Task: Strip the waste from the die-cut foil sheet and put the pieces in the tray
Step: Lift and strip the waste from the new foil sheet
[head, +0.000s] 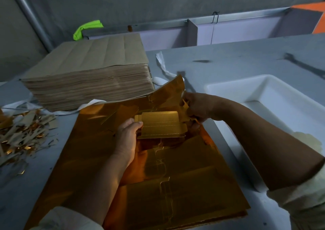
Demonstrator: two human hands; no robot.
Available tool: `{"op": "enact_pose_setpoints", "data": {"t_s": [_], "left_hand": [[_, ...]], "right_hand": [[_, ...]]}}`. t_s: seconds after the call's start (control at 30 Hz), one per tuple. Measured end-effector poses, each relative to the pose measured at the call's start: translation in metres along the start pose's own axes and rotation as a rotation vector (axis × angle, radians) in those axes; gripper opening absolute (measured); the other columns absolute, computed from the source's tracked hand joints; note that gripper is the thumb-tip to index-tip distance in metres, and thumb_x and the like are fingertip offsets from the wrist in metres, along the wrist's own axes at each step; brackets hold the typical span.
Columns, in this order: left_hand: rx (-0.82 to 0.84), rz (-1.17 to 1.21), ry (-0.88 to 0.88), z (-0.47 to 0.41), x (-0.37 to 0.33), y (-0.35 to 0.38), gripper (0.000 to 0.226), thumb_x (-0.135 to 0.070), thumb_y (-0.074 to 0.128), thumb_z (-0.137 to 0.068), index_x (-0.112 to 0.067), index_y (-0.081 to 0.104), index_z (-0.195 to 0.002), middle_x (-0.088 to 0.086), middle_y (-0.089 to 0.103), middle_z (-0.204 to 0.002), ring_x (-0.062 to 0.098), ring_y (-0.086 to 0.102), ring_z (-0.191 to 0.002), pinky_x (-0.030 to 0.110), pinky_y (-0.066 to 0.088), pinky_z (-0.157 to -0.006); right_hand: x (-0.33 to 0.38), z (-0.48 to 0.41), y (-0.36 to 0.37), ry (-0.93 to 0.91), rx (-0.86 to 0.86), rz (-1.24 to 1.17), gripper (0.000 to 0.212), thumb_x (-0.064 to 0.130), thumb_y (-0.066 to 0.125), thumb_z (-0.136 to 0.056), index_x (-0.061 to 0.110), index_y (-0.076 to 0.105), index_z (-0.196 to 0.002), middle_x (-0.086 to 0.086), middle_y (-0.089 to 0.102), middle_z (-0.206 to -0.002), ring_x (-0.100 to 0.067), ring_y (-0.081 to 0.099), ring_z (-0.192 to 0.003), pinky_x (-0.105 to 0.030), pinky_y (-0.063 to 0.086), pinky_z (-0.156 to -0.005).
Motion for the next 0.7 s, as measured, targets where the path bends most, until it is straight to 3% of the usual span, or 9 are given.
{"op": "enact_pose_setpoints", "data": {"t_s": [0.07, 0.27, 0.33, 0.47, 0.7], "left_hand": [[-0.004, 0.009, 0.009, 0.002, -0.001, 0.0, 0.027, -0.008, 0.051, -0.096, -0.016, 0.059, -0.071, -0.004, 0.068, -0.066, 0.01, 0.066, -0.068, 0.022, 0.052, -0.055], [-0.105, 0.059, 0.054, 0.003, -0.007, 0.003, 0.021, -0.011, 0.054, -0.097, -0.015, 0.059, -0.077, 0.0, 0.07, -0.079, 0.015, 0.068, -0.081, 0.032, 0.055, -0.076], [-0.137, 0.046, 0.067, 0.001, -0.011, 0.004, 0.02, -0.014, 0.056, -0.097, -0.016, 0.06, -0.078, -0.004, 0.067, -0.073, 0.01, 0.064, -0.073, 0.028, 0.052, -0.069], [-0.156, -0.061, 0.107, -0.008, -0.024, 0.003, 0.017, -0.02, 0.057, -0.097, -0.019, 0.06, -0.081, -0.006, 0.062, -0.072, 0.003, 0.057, -0.062, 0.018, 0.04, -0.05], [-0.323, -0.105, 0.0, -0.031, -0.036, -0.036, 0.014, -0.021, 0.053, -0.1, -0.019, 0.06, -0.088, -0.001, 0.061, -0.081, 0.01, 0.058, -0.071, 0.021, 0.04, -0.056]], "right_hand": [[0.001, 0.001, 0.0, -0.005, -0.004, 0.01, 0.038, 0.0, 0.059, -0.091, 0.021, 0.048, -0.121, -0.01, 0.055, -0.113, -0.031, 0.073, -0.081, -0.029, 0.058, -0.057], [0.003, 0.004, 0.0, -0.006, -0.001, -0.029, 0.031, 0.006, 0.06, -0.093, 0.019, 0.048, -0.118, -0.013, 0.061, -0.101, -0.019, 0.071, -0.057, -0.027, 0.056, -0.052], [0.003, 0.003, 0.001, -0.015, 0.001, -0.021, 0.031, 0.009, 0.061, -0.094, 0.019, 0.048, -0.12, -0.012, 0.061, -0.1, -0.017, 0.071, -0.055, -0.026, 0.056, -0.051], [0.002, 0.003, 0.001, -0.011, 0.006, -0.023, 0.035, 0.006, 0.06, -0.093, 0.02, 0.048, -0.123, -0.011, 0.061, -0.105, -0.021, 0.072, -0.065, -0.029, 0.058, -0.054], [0.002, 0.003, 0.001, 0.001, 0.018, -0.025, 0.036, 0.004, 0.058, -0.094, 0.019, 0.047, -0.124, -0.017, 0.062, -0.108, -0.029, 0.071, -0.077, -0.037, 0.062, -0.062]]}}
Point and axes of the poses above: each hand's wrist, its own z-axis away from the middle knuckle, its own y-axis out of the palm, x = y × z, the point moved 2 cm from there along -z, towards the middle knuckle
